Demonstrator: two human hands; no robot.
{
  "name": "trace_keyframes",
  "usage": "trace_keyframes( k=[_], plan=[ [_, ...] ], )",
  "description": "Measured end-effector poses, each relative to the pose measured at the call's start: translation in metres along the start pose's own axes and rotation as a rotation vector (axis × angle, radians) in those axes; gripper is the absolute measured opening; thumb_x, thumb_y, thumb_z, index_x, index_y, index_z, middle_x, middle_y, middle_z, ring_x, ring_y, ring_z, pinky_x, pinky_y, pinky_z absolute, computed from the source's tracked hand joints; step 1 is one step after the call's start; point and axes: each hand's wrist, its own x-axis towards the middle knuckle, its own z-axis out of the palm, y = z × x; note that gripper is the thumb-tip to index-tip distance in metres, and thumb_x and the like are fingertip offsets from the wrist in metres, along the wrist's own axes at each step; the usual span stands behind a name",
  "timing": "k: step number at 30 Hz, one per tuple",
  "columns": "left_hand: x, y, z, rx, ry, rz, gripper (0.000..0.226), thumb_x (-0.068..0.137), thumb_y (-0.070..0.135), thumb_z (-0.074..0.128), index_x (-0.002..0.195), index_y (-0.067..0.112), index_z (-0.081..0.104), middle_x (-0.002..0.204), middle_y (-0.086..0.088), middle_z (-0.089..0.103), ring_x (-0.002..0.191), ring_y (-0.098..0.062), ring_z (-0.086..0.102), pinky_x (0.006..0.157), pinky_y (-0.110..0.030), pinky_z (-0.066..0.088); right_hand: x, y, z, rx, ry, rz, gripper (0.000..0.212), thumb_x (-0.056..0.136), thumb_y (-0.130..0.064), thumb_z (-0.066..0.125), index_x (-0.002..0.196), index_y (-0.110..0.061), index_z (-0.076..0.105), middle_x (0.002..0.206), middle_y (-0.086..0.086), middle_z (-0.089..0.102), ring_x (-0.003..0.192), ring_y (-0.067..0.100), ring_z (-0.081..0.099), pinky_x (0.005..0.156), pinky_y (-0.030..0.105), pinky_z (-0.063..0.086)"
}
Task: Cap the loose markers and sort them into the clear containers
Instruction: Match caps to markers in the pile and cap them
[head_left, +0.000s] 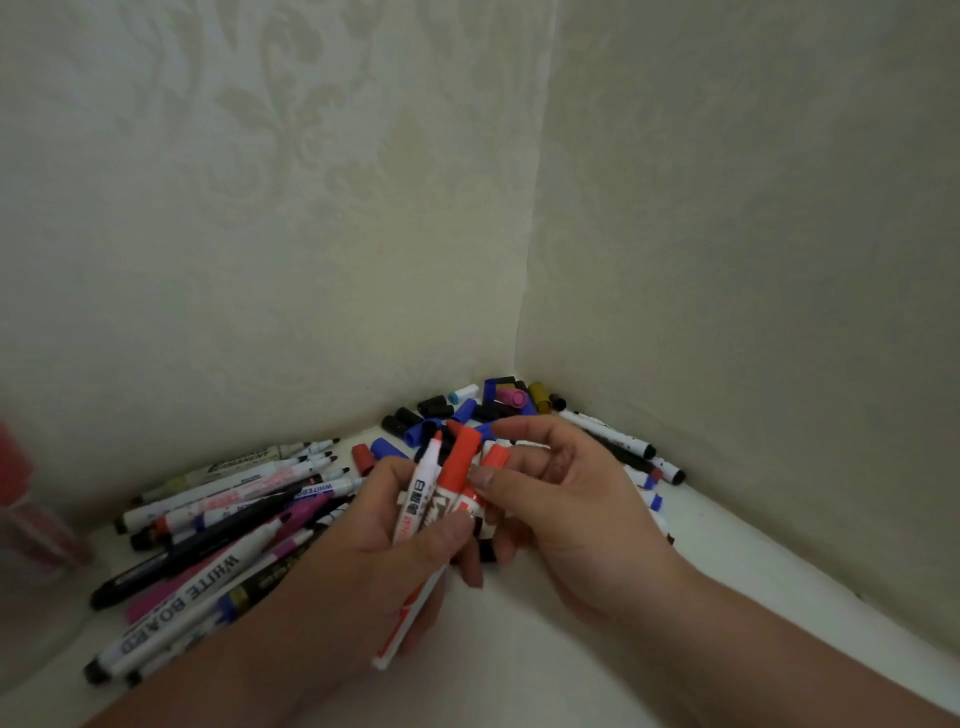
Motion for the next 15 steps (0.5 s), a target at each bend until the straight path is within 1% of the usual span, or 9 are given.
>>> trace_keyframes(
  k=[2,4,6,8,10,12,13,15],
  plan=[
    [-0.001,0.0,-0.002,0.014,-0.008,0.006,0.033,0.088,0.037,0.067,0.114,0.022,0.053,0.073,-0.019,0.068,0.041,-0.024,0.046,0.038,-0.027,0.039,0.0,-0.003,0.0,0.052,-0.041,0.036,0.025,0.088,0.0,0.068,0.112,-0.005,0.063,0.078,0.016,0.071,0.055,0.021,0.062,0.045,0.027,0.048],
    [-0.002,0.001,-0.002,0.03,-0.021,-0.002,0.035,0.085,0.038,0.064,0.115,0.022,0.055,0.074,-0.019,0.069,0.043,-0.024,0.048,0.04,-0.028,0.041,-0.001,-0.007,-0.002,0.06,-0.074,0.036,0.026,0.084,-0.003,0.07,0.11,0.0,0.066,0.077,0.015,0.069,0.056,0.019,0.062,0.045,0.026,0.05],
    [-0.001,0.002,-0.002,0.036,-0.045,0.009,0.024,0.087,0.04,0.062,0.108,0.028,0.061,0.076,-0.018,0.07,0.046,-0.024,0.049,0.042,-0.029,0.042,-0.001,-0.01,-0.002,0.036,-0.087,0.021,0.036,0.076,-0.013,0.074,0.11,-0.003,0.069,0.08,0.014,0.069,0.058,0.021,0.061,0.047,0.027,0.051],
    [0.001,0.001,-0.002,0.043,-0.049,0.017,0.016,0.088,0.041,0.062,0.099,0.031,0.065,0.078,-0.018,0.071,0.045,-0.024,0.05,0.042,-0.028,0.043,-0.001,-0.011,-0.001,-0.015,-0.077,-0.009,0.042,0.071,-0.02,0.077,0.112,-0.01,0.071,0.081,0.012,0.07,0.059,0.023,0.06,0.046,0.03,0.049],
    [0.001,0.0,-0.003,0.064,-0.056,0.008,0.019,0.089,0.042,0.06,0.101,0.029,0.065,0.082,-0.018,0.072,0.043,-0.022,0.052,0.041,-0.026,0.044,0.0,-0.012,0.001,-0.086,-0.056,-0.049,0.035,0.075,-0.019,0.077,0.109,-0.015,0.072,0.079,0.014,0.071,0.056,0.024,0.058,0.045,0.03,0.049],
    [0.0,0.0,-0.004,0.115,-0.064,-0.002,0.024,0.093,0.044,0.055,0.105,0.024,0.063,0.086,-0.017,0.074,0.044,-0.021,0.055,0.042,-0.026,0.045,0.0,-0.012,0.001,-0.145,-0.038,-0.079,0.021,0.081,-0.013,0.076,0.102,-0.016,0.075,0.078,0.02,0.07,0.054,0.025,0.058,0.044,0.029,0.049],
    [0.0,-0.001,-0.005,0.134,-0.068,-0.007,0.026,0.095,0.045,0.052,0.104,0.024,0.064,0.087,-0.015,0.075,0.046,-0.021,0.057,0.043,-0.026,0.046,0.0,-0.012,0.0,-0.153,-0.035,-0.087,0.015,0.083,-0.01,0.075,0.096,-0.016,0.076,0.076,0.021,0.069,0.053,0.024,0.058,0.043,0.029,0.049],
    [-0.001,-0.002,-0.005,0.12,-0.072,-0.04,0.03,0.098,0.048,0.047,0.101,0.025,0.067,0.088,-0.014,0.076,0.054,-0.022,0.063,0.049,-0.028,0.05,-0.001,-0.014,-0.002,-0.163,-0.048,-0.096,0.009,0.084,-0.007,0.074,0.087,-0.016,0.076,0.072,0.018,0.069,0.051,0.023,0.058,0.043,0.027,0.048]
  ],
)
